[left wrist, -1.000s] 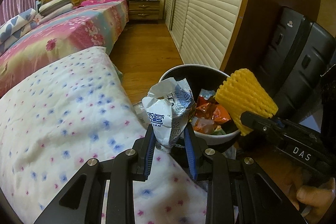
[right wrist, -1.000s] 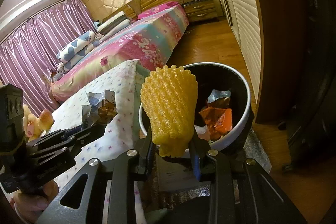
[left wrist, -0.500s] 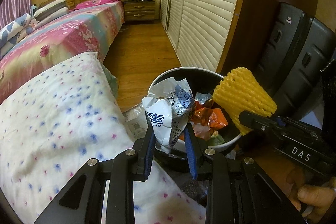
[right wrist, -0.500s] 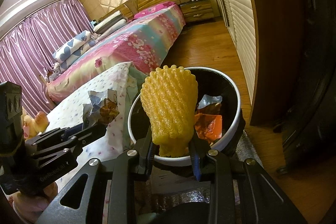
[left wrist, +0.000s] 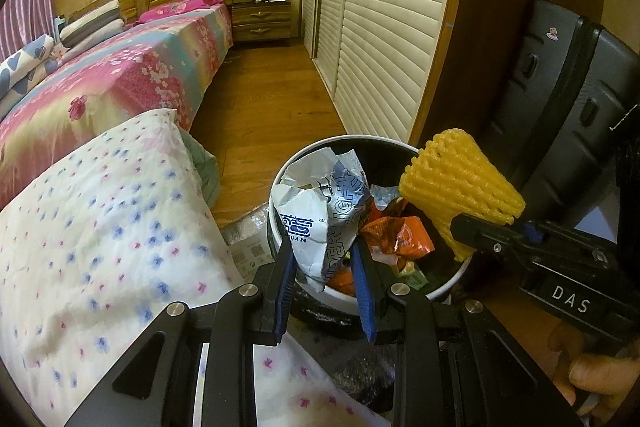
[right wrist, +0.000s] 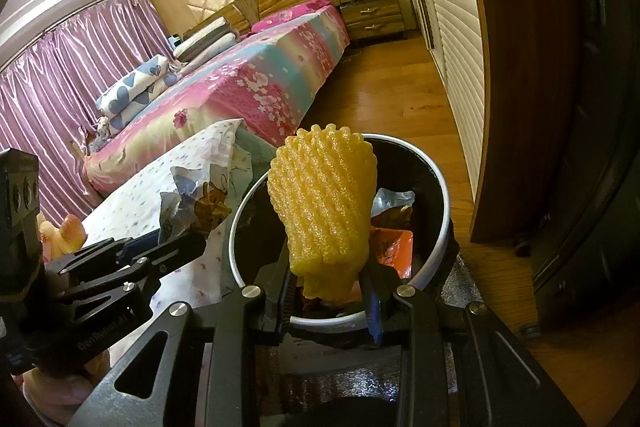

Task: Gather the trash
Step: 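Open left gripper dropping the white wrapper while right gripper drops the foam net into bin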

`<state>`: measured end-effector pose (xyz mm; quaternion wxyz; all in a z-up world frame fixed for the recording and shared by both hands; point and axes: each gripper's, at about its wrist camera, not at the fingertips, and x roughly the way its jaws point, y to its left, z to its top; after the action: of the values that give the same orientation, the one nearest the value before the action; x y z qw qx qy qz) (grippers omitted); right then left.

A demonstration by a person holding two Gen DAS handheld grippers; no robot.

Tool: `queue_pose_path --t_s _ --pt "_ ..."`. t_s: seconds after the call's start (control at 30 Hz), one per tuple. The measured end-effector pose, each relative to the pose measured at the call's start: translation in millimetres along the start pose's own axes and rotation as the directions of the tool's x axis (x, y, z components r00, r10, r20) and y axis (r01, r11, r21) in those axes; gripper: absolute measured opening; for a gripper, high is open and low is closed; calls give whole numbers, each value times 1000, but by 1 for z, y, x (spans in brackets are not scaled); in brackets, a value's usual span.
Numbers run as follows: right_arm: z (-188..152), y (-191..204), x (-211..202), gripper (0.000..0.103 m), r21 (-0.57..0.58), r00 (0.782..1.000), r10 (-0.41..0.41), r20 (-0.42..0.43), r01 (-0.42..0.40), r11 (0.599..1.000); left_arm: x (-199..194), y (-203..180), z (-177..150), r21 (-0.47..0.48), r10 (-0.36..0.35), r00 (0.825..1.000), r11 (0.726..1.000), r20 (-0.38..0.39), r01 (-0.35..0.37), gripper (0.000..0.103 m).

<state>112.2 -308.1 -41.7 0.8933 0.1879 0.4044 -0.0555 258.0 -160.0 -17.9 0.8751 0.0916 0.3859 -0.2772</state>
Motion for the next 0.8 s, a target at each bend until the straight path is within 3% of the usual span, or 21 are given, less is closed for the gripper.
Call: queue_pose_path --t_s 0.8 --pt "20 -17 19 29 14 999 -18 -47 19 1000 31 2 19 -1 -20 998 1000 -54 20 27"
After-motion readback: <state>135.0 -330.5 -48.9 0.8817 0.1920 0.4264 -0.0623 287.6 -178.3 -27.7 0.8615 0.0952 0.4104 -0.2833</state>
